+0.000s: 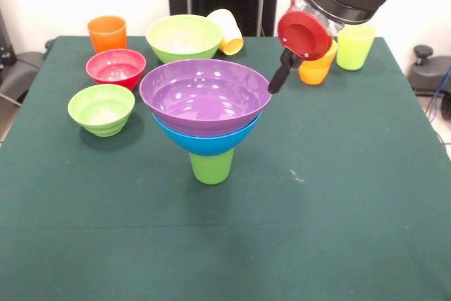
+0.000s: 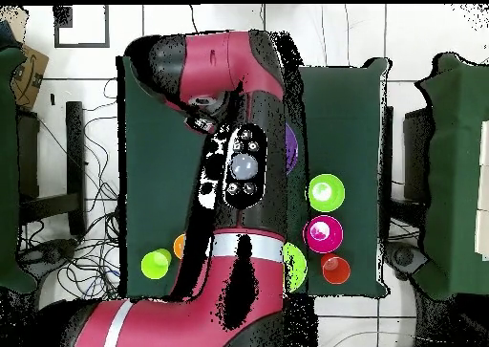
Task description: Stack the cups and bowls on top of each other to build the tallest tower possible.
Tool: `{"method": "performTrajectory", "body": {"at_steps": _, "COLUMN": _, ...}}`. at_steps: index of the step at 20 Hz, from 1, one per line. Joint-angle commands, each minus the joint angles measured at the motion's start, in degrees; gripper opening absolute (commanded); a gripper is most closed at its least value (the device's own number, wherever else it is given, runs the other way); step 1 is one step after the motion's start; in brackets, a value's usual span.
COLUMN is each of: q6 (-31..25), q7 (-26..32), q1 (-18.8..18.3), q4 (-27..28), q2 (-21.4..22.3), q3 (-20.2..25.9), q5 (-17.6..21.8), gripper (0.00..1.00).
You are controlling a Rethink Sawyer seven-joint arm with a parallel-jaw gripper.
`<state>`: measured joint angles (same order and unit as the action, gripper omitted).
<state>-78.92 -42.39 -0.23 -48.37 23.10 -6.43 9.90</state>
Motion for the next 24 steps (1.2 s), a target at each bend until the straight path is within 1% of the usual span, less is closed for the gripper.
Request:
{"method": "performTrajectory", "body": {"at_steps": 1, "q6": -1.30, "q7": 3.55, "q1": 1.87, "q4": -5.50, "q2": -1.10, "q3": 5.11, "q5": 3.82, "gripper": 1.00}}
{"method": "performTrajectory", "body": {"at_steps": 7, "q6": -0.70, "q7": 2.08, "q1": 2.52, "q4": -7.49, "q2": -0.32, "q3": 5.33, "q5": 2.79, "gripper": 1.00}}
{"method": "performTrajectory", "body": {"at_steps": 10, "q6": 1.18, "q7": 3.39, "q1": 2.01, "q4": -9.91, "q2": 0.40, "q3": 5.70, "q5": 2.74, "gripper": 1.00}}
{"method": "performTrajectory", "body": {"at_steps": 14, "q6": 1.79, "q7": 5.02, "q1": 1.62, "q4": -11.31, "q2": 0.45, "q3": 5.99, "q5": 3.35, "gripper": 1.00}}
{"method": "performTrajectory", "body": {"at_steps": 20, "q6": 3.94, "q7": 7.77, "q1": 0.48, "q4": -14.87, "q2": 0.99, "q3": 8.51, "q5": 2.80, "gripper": 1.00}}
{"method": "performTrajectory", "body": {"at_steps": 23, "q6": 5.30, "q7": 8.06, "q1": -0.34, "q4": -16.71, "q2": 0.92, "q3": 10.43, "q5": 1.70, "gripper": 1.00}}
{"method": "performTrajectory", "body": {"at_steps": 24, "q6": 5.18, "q7": 8.12, "q1": -0.53, "q4": -16.47, "q2": 0.58, "q3": 11.19, "q5": 1.39, "gripper": 1.00}}
